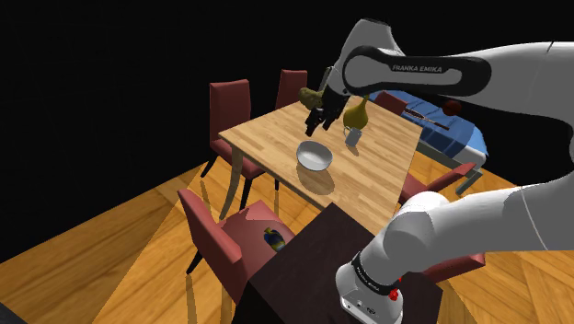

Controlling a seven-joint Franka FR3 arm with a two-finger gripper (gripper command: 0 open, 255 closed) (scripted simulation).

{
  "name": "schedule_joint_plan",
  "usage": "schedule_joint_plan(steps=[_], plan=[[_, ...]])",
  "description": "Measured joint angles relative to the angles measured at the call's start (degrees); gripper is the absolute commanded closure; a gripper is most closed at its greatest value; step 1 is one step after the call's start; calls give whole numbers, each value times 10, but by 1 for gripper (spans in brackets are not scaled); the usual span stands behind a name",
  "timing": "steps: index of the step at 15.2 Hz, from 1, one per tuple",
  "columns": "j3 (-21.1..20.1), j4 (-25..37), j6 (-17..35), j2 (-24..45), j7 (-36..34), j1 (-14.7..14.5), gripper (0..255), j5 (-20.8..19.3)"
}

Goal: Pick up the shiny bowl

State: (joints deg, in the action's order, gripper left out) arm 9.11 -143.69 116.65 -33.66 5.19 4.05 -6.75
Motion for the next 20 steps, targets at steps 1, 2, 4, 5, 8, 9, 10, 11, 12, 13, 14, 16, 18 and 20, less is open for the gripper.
schedule_joint_plan(steps=[1,2,4,5,8,9,10,11,12,13,14,16,18,20], plan=[[9,-2,19,17,8,3,0,-3],[17,-9,40,30,15,6,0,-7],[36,-6,77,69,34,11,0,-11],[43,-5,95,87,41,13,0,-12],[66,-5,142,133,65,18,0,-12],[74,1,161,158,73,18,0,-9],[82,12,175,181,83,17,0,-4],[89,17,191,204,94,18,0,1],[96,20,206,221,103,19,0,5],[101,27,217,239,113,19,0,11],[109,39,234,268,128,19,0,23],[121,46,266,308,155,23,0,42],[129,74,285,357,190,28,0,71],[130,95,304,401,218,36,0,99]])
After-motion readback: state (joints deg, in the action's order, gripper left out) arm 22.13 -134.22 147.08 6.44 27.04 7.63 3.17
